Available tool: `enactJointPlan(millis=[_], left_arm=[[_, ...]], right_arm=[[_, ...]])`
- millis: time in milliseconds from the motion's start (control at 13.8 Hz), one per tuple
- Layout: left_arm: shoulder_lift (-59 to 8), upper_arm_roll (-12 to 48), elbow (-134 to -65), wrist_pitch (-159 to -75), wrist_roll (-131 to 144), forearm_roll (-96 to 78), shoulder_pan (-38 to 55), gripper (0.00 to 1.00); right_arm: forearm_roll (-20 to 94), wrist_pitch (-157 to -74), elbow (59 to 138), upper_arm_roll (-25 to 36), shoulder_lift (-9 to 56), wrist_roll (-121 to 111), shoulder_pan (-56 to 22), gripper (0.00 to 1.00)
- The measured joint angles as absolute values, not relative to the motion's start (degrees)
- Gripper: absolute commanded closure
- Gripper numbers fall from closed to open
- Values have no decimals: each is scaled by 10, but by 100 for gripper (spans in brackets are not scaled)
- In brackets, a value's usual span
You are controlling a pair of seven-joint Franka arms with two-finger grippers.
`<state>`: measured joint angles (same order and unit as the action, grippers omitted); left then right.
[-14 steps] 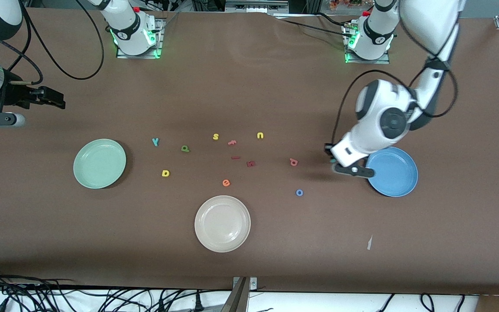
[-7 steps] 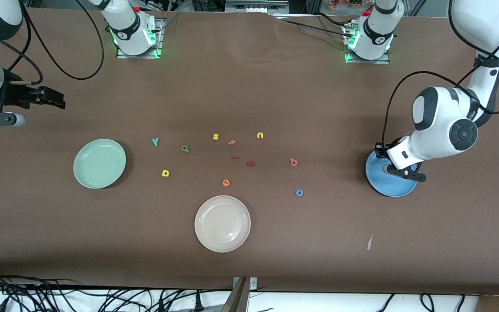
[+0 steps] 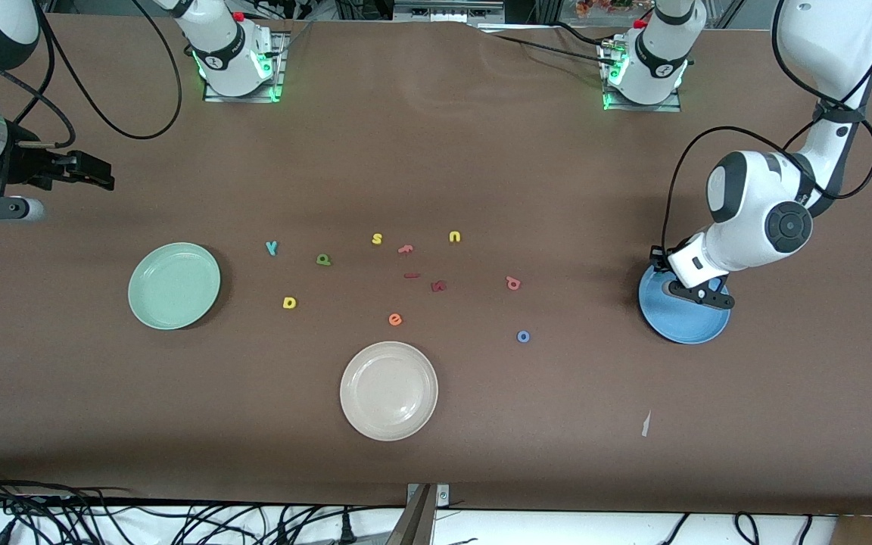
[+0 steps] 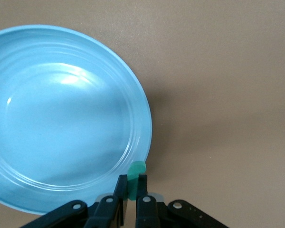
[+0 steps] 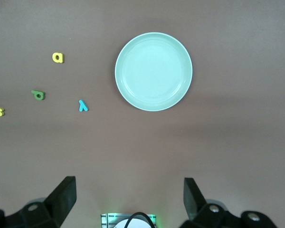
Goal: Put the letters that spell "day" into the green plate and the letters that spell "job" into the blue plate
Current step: 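Lower the cyan letter onto the blue plate and open the left gripper, then grasp the pink letter with the left gripper while the right gripper reaches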
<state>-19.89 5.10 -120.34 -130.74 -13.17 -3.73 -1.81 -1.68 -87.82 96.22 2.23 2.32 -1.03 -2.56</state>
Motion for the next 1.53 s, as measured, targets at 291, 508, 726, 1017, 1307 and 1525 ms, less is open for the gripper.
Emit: enactJointPlan(millis=[291,508,726,1017,1307,1525], left_arm=[[-199,51,-1203,-1310,-132,-31,-18,62],[-199,51,-1203,-1311,-133,-31,-18,41],[-198,51,-1201,-1314,-133,-31,-16,37],[-198,54,-1198,-1329,-110,-68,51,33],[-211,55,-1201,-1389,-35,-108,158,30],[-242,56,-1197,-1442,40,-131,224,28]], right_arm=[[-16,-873,964,18,28,-12,-44,0],[-16,-873,964,17,40,-11,-64,0],[-15,-873,964,16,43,-11,-78,0],[-3,-873,966,15,43,-7,-98,0],[8,-896,978,15,50,38,-127,0],[8,-948,1010,12,55,49,-141,0]])
